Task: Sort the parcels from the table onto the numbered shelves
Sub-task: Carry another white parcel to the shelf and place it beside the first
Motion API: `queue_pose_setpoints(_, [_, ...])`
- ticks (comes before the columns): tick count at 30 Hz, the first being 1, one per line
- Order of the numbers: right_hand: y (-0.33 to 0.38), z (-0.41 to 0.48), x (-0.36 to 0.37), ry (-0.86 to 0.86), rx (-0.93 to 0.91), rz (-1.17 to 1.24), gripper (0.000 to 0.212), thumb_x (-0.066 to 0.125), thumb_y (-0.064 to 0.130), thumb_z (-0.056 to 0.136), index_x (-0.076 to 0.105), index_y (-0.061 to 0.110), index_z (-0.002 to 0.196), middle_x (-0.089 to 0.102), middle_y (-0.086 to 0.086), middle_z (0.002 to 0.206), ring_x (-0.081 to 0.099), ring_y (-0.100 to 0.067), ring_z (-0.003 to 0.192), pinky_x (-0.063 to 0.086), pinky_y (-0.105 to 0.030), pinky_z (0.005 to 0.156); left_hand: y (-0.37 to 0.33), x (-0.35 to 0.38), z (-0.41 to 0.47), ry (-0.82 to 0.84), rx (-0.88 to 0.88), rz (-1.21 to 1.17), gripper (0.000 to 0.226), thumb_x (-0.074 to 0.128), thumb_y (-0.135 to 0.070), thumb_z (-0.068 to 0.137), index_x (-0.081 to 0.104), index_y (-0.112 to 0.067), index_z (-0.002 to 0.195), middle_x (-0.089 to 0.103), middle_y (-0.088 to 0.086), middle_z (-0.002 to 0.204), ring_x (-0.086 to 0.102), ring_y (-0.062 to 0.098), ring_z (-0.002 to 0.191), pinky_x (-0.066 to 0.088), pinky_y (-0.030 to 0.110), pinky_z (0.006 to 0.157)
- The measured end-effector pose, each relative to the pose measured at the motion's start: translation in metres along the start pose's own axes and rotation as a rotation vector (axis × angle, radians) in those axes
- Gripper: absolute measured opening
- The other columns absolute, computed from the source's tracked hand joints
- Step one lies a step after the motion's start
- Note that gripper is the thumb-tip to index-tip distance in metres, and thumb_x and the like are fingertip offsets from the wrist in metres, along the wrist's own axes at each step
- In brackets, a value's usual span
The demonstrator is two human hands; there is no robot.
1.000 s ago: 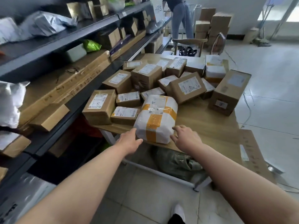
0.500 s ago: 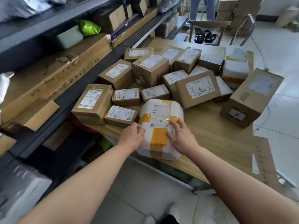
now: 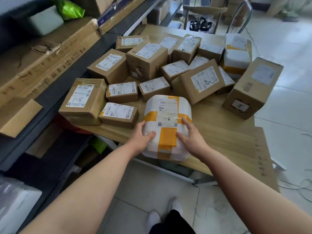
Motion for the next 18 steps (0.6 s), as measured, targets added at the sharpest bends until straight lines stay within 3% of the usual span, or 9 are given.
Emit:
queue_pose_setpoints(6, [-0.004, -0.009, 0.001, 0.002, 0.035, 0.041, 0.067, 0.054, 0.036, 0.095, 0.016, 0.039, 0.15, 0.015, 0.002, 0.159, 0.021, -0.022, 0.144, 0.022, -0.043, 0.115, 0.002, 0.008, -0.005, 0.028, 0.037, -0.069, 0.072, 0.06, -0.034, 0.095, 0.017, -0.027, 0.152, 0.041, 0.0, 0.147, 0.047, 0.015, 0.113, 0.043, 0.035, 0.093])
queue_pose_setpoints(11, [-0.011, -0.025, 0.001, 0.045, 0.018, 0.042, 0.065, 0.052, 0.035, 0.096, 0.015, 0.041, 0.149, 0.015, 0.001, 0.158, 0.023, -0.024, 0.143, 0.026, -0.046, 0.114, 0.017, 0.022, -0.029, 0.017, -0.016, -0.137, 0.078, 0.058, -0.035, 0.095, 0.006, -0.037, 0.153, 0.038, -0.004, 0.149, 0.046, 0.015, 0.118, 0.042, 0.036, 0.094])
queue_pose_setpoints(15, [-0.013, -0.04, -0.002, 0.121, -0.03, -0.013, 0.067, 0.054, 0.034, 0.095, 0.016, 0.04, 0.15, 0.015, 0.001, 0.158, 0.023, -0.024, 0.142, 0.027, -0.046, 0.113, 0.031, 0.031, -0.059, -0.038, -0.038, -0.192, 0.076, 0.057, -0.03, 0.096, 0.009, -0.032, 0.155, 0.035, -0.003, 0.153, 0.041, 0.019, 0.132, 0.038, 0.039, 0.105])
queue_pose_setpoints(18, [-0.01, -0.052, -0.003, 0.172, -0.107, -0.053, 0.069, 0.056, 0.034, 0.094, 0.016, 0.039, 0.15, 0.016, 0.002, 0.158, 0.023, -0.023, 0.142, 0.026, -0.043, 0.112, 0.034, 0.037, -0.086, -0.105, -0.03, -0.259, 0.073, 0.057, -0.026, 0.097, 0.012, -0.03, 0.154, 0.035, -0.004, 0.152, 0.041, 0.014, 0.129, 0.037, 0.033, 0.1])
Point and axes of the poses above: each hand's wrist, its own z-axis towards the middle knuckle, its own x-axis out of the palm, y = z × x, the point moved 4 cm from there along z, towards the middle knuckle
